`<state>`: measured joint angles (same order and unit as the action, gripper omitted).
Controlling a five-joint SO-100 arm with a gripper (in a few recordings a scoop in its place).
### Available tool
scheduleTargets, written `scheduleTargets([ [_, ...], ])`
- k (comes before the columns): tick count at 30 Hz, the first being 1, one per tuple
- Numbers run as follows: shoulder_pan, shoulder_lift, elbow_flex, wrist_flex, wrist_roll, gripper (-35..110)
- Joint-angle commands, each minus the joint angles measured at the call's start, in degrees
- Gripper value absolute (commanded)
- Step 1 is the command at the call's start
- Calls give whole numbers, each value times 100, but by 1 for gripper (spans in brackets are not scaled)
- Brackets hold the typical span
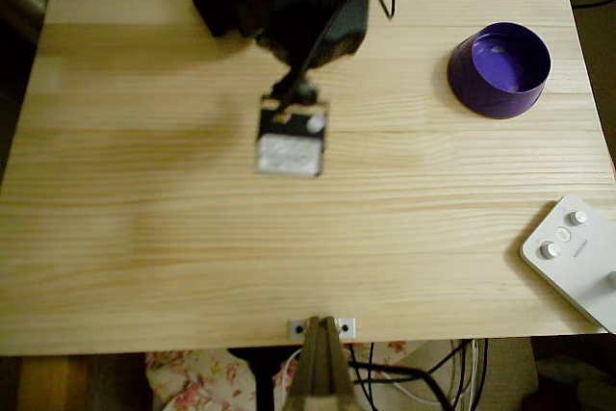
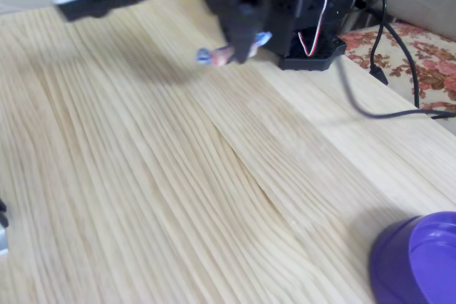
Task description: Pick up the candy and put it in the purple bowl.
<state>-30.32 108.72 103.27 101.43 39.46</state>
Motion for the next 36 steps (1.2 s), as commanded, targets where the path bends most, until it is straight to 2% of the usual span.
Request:
scheduleTargets([
  [1, -554, 949, -220, 378, 44, -1],
  [12, -2531, 1916, -70, -396, 765, -1],
  [21, -4236, 2171, 343, -1863, 729, -1],
  [29, -4693, 2145, 958, -4157, -264, -1],
  [36, -4482, 1450, 1107, -5414, -782, -1],
])
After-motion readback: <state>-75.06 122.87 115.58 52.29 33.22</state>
